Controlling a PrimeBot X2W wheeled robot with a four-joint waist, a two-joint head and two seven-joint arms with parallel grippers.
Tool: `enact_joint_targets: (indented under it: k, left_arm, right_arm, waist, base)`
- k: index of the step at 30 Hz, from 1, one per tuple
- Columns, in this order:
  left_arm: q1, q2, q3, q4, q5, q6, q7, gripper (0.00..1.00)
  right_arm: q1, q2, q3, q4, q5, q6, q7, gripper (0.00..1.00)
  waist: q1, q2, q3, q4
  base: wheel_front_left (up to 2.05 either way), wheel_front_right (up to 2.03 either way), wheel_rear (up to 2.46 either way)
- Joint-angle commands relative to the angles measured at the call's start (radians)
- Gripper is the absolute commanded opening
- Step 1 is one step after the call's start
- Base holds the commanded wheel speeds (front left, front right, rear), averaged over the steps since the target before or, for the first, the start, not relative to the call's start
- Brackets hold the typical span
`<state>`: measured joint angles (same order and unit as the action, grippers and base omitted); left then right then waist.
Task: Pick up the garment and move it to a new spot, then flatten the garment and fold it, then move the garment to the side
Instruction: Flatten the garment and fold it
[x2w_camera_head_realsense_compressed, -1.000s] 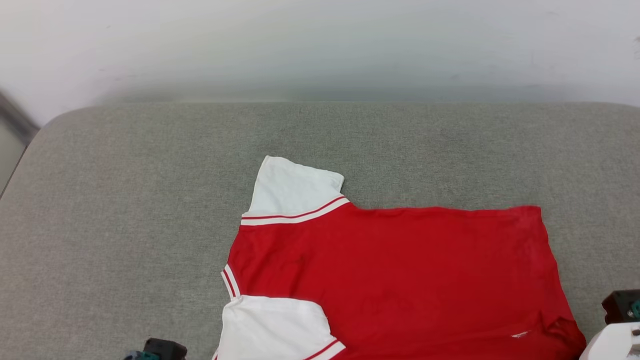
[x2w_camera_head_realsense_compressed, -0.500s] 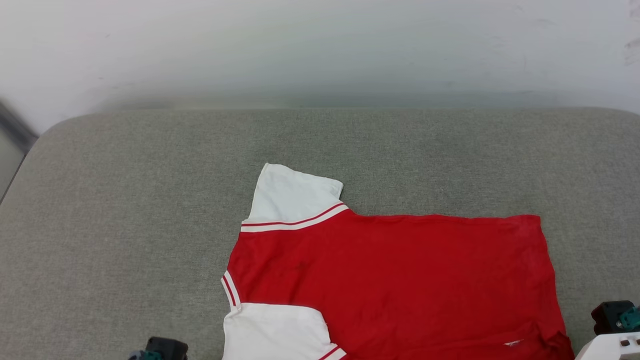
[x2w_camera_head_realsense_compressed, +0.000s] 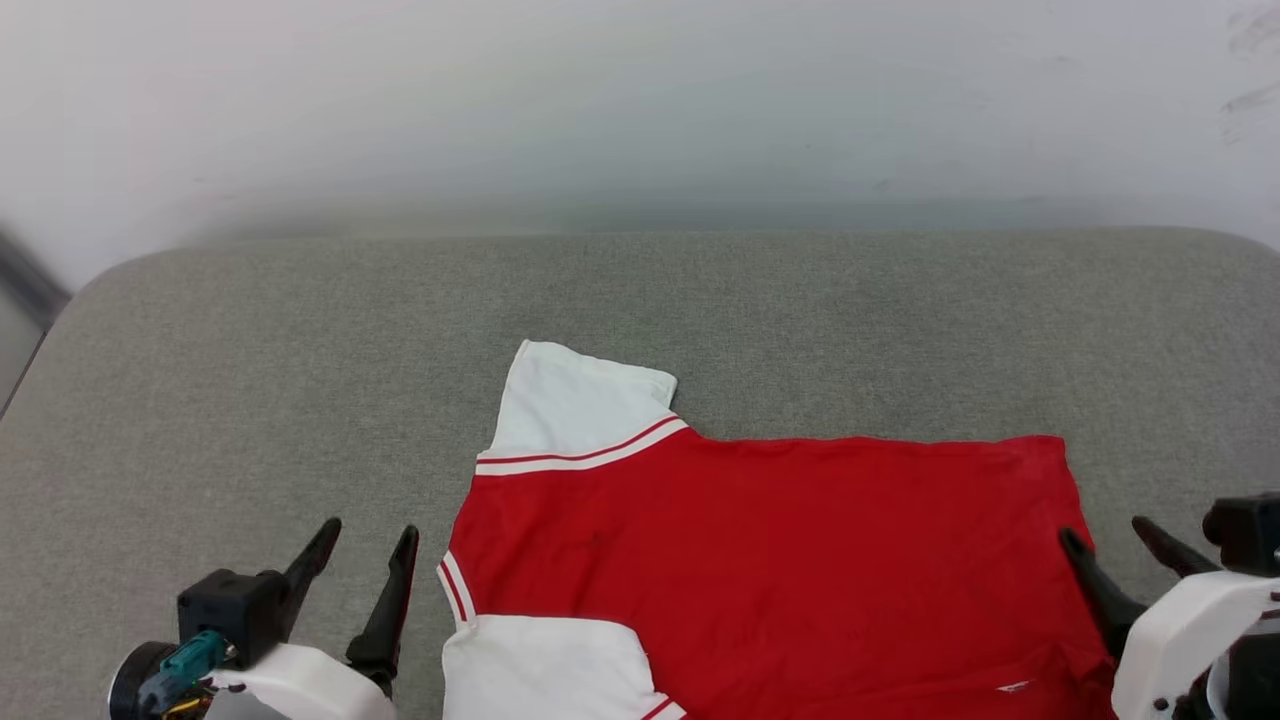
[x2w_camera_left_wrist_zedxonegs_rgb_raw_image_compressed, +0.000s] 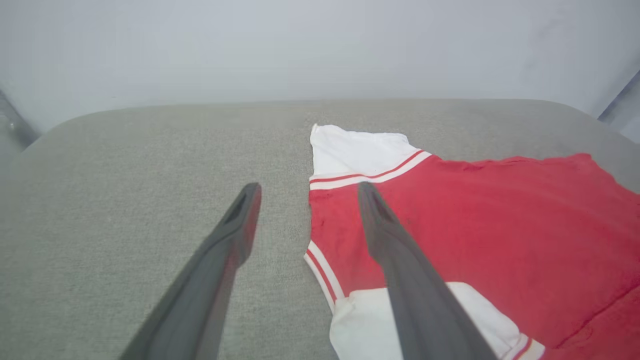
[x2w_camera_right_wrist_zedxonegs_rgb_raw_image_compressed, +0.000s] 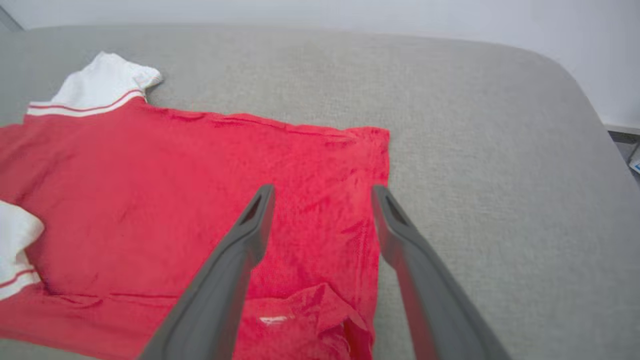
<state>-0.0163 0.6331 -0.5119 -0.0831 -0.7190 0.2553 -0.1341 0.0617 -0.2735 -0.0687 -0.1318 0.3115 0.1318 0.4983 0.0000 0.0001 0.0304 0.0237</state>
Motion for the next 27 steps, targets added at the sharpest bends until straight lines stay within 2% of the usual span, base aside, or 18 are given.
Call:
enact_joint_targets:
  k: [1, 4, 9, 13, 17, 22, 27]
  left_arm:
    - [-0.013, -0.009, 0.009, 0.0, 0.011, 0.0, -0.033, 1.0]
    - [-0.027, -0.029, 0.024, 0.003, 0.036, -0.005, -0.091, 1.0]
    - [-0.031, -0.068, 0.06, 0.006, 0.079, -0.014, -0.126, 1.0]
    - [-0.044, -0.11, 0.107, -0.005, 0.117, -0.032, -0.132, 1.0]
    - [-0.066, -0.133, 0.133, 0.015, 0.155, -0.07, -0.132, 1.0]
    - [-0.151, -0.087, 0.133, 0.075, 0.164, -0.123, -0.092, 1.0]
    - [-0.323, 0.005, 0.099, 0.124, 0.171, -0.238, 0.058, 1.0]
  right_arm:
    - [-0.012, 0.005, 0.005, -0.002, 0.009, -0.002, -0.035, 1.0]
    - [-0.028, -0.004, 0.025, -0.007, 0.003, -0.001, -0.142, 1.0]
    - [-0.043, 0.03, 0.032, 0.003, -0.016, -0.001, -0.295, 1.0]
    - [-0.049, 0.061, 0.041, 0.014, -0.028, -0.001, -0.37, 1.0]
    - [-0.069, 0.078, 0.055, 0.028, -0.036, -0.001, -0.41, 1.0]
    - [-0.102, 0.087, 0.062, 0.024, -0.047, -0.001, -0.43, 1.0]
    - [-0.133, 0.07, 0.091, 0.016, -0.064, -0.001, -0.425, 1.0]
  waist:
    - [0.0, -0.0001, 0.001, -0.002]
    - [0.0, -0.0001, 0.004, -0.004]
    - [0.0, -0.0001, 0.012, -0.009]
    - [0.0, -0.0001, 0.035, -0.019]
    - [0.0, -0.0001, 0.065, -0.039]
    - [0.0, -0.0001, 0.127, -0.088]
    - [0.0, -0.0001, 0.211, -0.142]
  base:
    - [0.0, 0.0, 0.0]
    - [0.0, 0.0, 0.0]
    - [0.0, 0.0, 0.0]
    - [0.0, 0.0, 0.0]
    - [0.0, 0.0, 0.0]
    - [0.0, 0.0, 0.0]
    - [0.0, 0.0, 0.0]
